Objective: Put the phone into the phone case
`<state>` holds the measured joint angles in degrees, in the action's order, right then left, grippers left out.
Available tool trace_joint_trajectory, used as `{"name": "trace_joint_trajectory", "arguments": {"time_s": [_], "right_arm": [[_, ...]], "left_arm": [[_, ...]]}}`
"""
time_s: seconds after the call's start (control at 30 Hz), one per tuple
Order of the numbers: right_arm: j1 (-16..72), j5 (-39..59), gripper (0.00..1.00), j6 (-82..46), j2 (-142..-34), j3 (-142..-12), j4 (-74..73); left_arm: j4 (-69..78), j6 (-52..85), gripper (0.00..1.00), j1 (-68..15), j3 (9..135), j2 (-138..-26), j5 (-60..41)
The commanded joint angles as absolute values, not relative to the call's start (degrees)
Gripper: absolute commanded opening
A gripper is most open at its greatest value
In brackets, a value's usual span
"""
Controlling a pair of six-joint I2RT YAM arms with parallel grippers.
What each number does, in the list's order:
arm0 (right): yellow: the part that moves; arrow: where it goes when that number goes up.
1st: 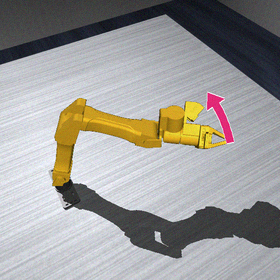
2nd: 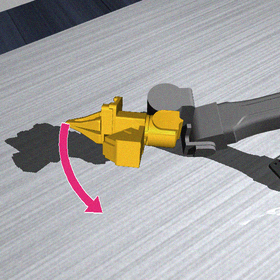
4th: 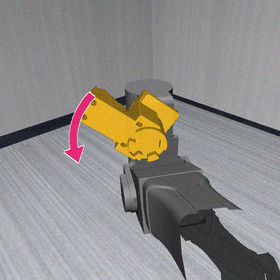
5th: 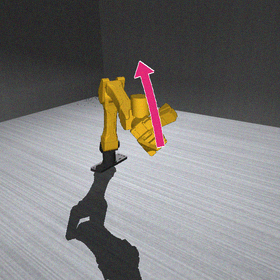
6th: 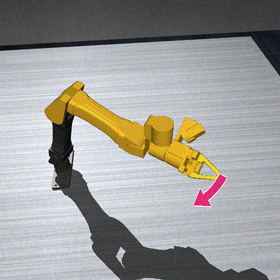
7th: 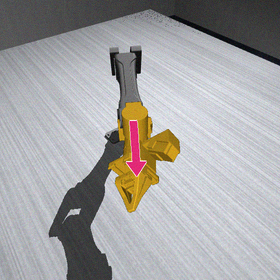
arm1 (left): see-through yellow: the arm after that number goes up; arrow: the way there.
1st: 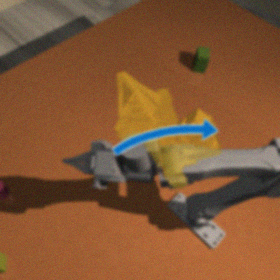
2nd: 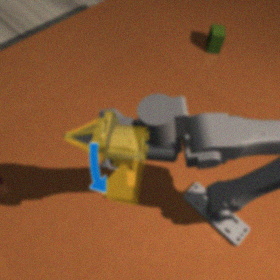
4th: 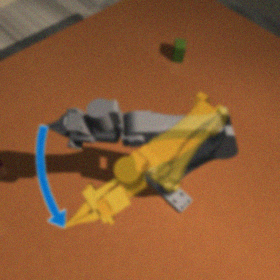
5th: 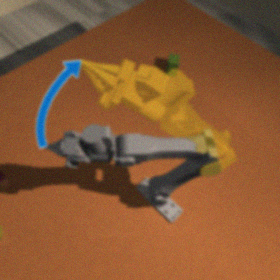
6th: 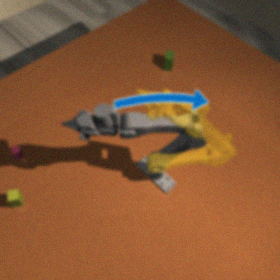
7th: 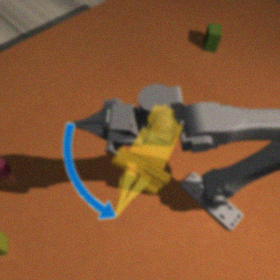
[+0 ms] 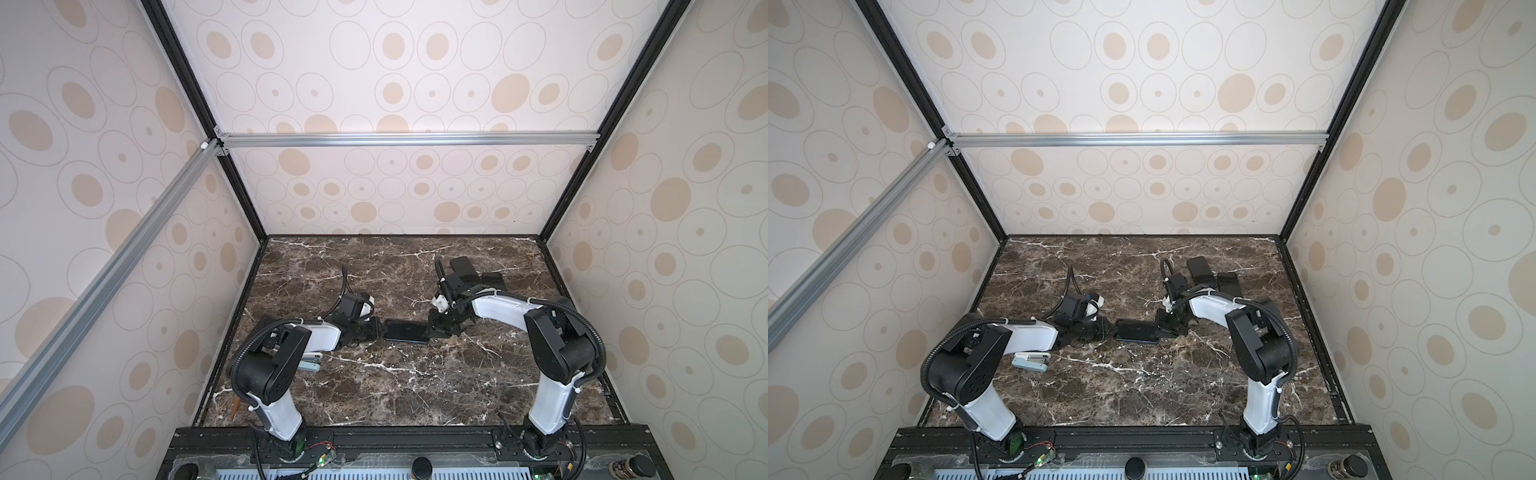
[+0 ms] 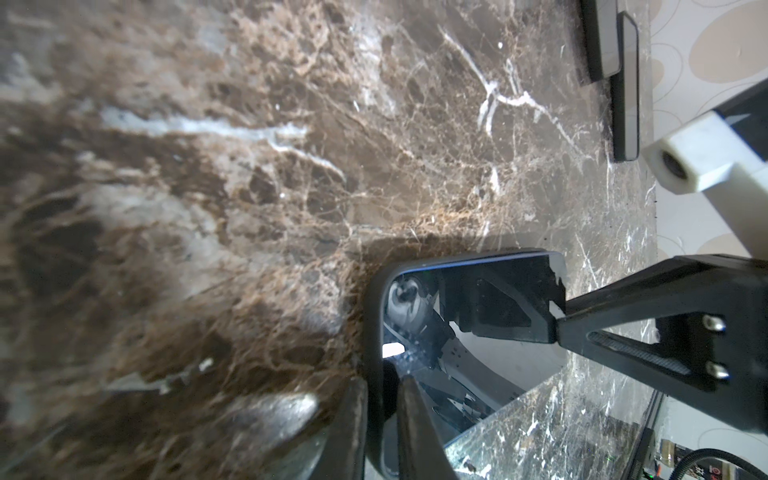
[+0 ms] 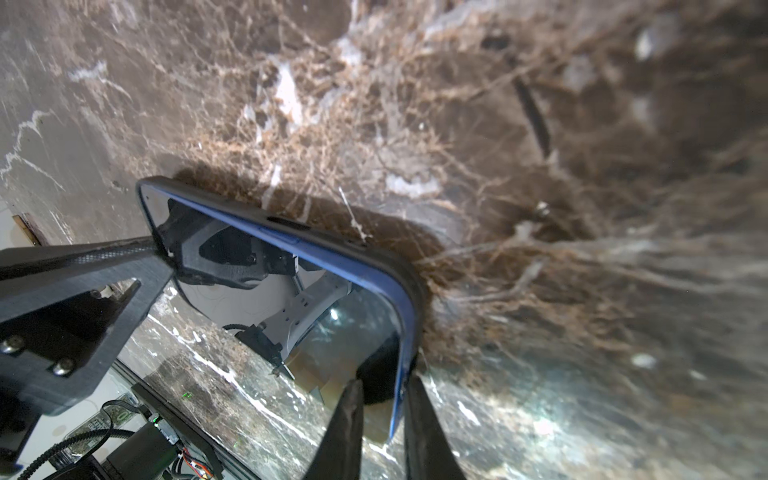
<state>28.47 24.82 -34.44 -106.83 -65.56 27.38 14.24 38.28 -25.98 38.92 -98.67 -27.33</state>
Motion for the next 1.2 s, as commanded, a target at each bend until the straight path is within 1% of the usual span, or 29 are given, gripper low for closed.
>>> {"name": "trace_joint_trajectory", "arguments": {"time_s": [0.0, 0.13, 0.17, 0.2, 0.7, 1.17], "right_arm": [[30.8, 26.4, 0.14, -33.5, -110.0, -65.8, 24.8], [31.9, 27.2, 0.08, -34.3, -111.3, -65.6, 23.2], [32.0, 27.9, 0.05, -34.9, -111.7, -65.3, 22.6], [32.1, 28.2, 0.00, -35.2, -112.0, -64.9, 21.9], [32.7, 26.1, 0.00, -36.2, -119.5, -60.6, 20.6], [34.7, 22.8, 0.00, -34.8, -127.6, -61.2, 21.1]], "left_arm": [[4.6, 38.6, 0.16, -28.9, 34.9, -104.5, -26.5], [5.1, 38.9, 0.18, -30.1, 36.0, -105.1, -28.6], [5.0, 39.0, 0.18, -30.3, 36.3, -105.1, -28.7], [5.0, 39.1, 0.18, -30.5, 36.5, -105.1, -28.9], [9.1, 43.1, 0.19, -32.1, 31.9, -105.7, -28.9], [7.5, 42.9, 0.19, -33.4, 30.5, -106.2, -29.2]]}}
